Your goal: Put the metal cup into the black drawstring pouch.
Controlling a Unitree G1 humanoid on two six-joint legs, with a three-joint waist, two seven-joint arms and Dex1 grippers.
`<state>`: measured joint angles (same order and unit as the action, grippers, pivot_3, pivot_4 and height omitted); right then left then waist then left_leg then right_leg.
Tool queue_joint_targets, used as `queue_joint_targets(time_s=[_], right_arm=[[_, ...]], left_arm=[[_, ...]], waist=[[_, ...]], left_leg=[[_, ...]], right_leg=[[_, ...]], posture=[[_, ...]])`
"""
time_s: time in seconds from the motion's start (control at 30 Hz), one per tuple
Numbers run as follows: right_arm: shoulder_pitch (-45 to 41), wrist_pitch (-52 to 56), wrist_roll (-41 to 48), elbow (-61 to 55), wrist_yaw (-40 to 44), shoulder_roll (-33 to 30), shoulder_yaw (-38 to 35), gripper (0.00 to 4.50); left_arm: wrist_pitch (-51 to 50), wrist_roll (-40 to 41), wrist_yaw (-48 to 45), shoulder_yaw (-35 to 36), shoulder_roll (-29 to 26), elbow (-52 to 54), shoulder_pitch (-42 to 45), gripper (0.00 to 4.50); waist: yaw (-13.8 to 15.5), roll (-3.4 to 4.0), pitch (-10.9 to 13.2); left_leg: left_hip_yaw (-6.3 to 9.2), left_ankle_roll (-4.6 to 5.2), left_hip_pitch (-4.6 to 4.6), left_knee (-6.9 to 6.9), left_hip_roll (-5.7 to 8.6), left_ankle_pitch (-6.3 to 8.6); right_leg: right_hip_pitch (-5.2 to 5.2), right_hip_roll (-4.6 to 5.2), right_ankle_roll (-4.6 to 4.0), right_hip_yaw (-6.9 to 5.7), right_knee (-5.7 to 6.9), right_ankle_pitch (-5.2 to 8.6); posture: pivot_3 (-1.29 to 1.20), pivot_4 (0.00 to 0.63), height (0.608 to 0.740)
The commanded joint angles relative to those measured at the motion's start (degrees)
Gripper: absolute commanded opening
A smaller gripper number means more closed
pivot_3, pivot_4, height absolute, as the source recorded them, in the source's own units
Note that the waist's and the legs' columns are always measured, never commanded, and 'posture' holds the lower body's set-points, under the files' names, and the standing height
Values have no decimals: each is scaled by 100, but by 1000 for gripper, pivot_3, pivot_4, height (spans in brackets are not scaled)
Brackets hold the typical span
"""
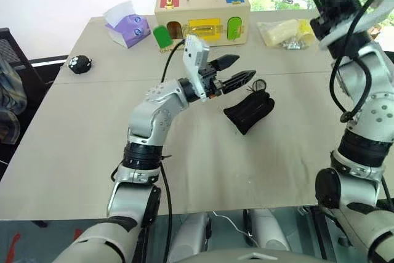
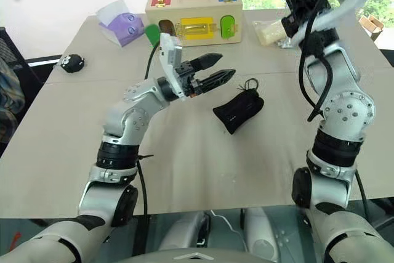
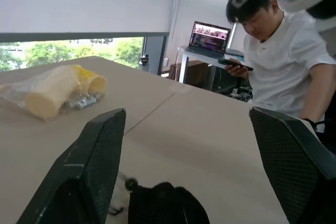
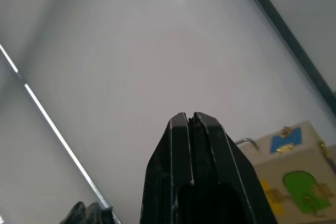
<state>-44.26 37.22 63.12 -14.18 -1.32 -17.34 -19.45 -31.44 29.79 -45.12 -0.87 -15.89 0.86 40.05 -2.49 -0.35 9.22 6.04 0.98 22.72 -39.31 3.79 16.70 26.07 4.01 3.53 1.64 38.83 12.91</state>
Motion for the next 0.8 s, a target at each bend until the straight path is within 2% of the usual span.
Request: queue_joint_targets(time_s=[0.03,0.13,0.2,0.23,0.27,0.4,0.47,0.57,0.6,0.7,0.8], right_arm=[[729,195,-377,-227,602,-590,139,0],[1870,-344,-1290,-279,1904,-1313,506,0],[3119,-1070,-2086,-102,3175,-1966,817,0],[3600,-1456,-2371,103,3648,-2105,857,0],[3958,-1932,-2622,378,4063,-2181,888,0],[4645,-3297,-3432,1331,5563,-2527,1161,0],[4656,-3498,-3470,1677,5942,-2531,1154,0],[4559,-3592,-3352,2075,6327,-2452,1051,0],[4537,-3593,-3329,2140,6445,-2449,1041,0],[4480,-3437,-3157,2240,6613,-2389,937,880],[4461,-3602,-3254,2379,6680,-2339,894,2186]], left_arm=[[-2,-383,61,-111,-524,415,-534,3871],[195,-837,309,-97,-930,429,-1201,3871],[433,-969,332,184,-1200,511,-1966,3871],[581,-1043,285,268,-1320,613,-2379,3871],[740,-1095,258,310,-1429,735,-2758,3871],[992,-1063,166,480,-1647,1203,-3860,3871],[1013,-984,197,575,-1664,1379,-4188,3871],[1025,-846,219,696,-1621,1592,-4488,3871],[1014,-808,214,716,-1612,1618,-4517,3871],[1007,-736,296,797,-1567,1699,-4583,3906],[1020,-716,405,837,-1512,1807,-4630,3906]], waist=[[1,0,0],[8,1,2],[21,2,1],[62,-1,-13],[58,-1,-12],[30,28,-9],[31,30,-4],[45,18,4],[52,18,5],[96,19,5],[154,18,5]], left_leg=[[1,0,0,1,-1,0],[-3,1,-3,3,0,0],[-7,1,-2,1,0,0],[-7,3,-4,1,2,0],[3,21,-23,16,-10,12],[-21,29,-28,7,-5,17],[-38,60,-89,11,-6,35],[-21,69,-206,24,-31,45],[-17,70,-214,24,-33,46],[-15,69,-208,22,-31,45],[-15,68,-201,22,-30,45]], right_leg=[[0,-1,0,-1,0,0],[-2,-4,0,0,0,0],[-1,-5,0,4,1,0],[-3,-8,1,1,-2,0],[-47,-25,2,-18,-47,2],[-53,3,2,9,-60,-1],[-106,4,3,28,-62,-2],[-242,-9,4,-4,-102,5],[-253,-10,12,-8,-103,17],[-246,-10,4,-12,-100,3],[-240,-5,3,-11,-103,2]], posture=[[0,150,710],[0,150,710],[0,150,710],[0,150,710],[0,150,710],[0,150,710],[0,150,710],[0,150,710],[0,150,710],[0,150,710],[0,150,710]])
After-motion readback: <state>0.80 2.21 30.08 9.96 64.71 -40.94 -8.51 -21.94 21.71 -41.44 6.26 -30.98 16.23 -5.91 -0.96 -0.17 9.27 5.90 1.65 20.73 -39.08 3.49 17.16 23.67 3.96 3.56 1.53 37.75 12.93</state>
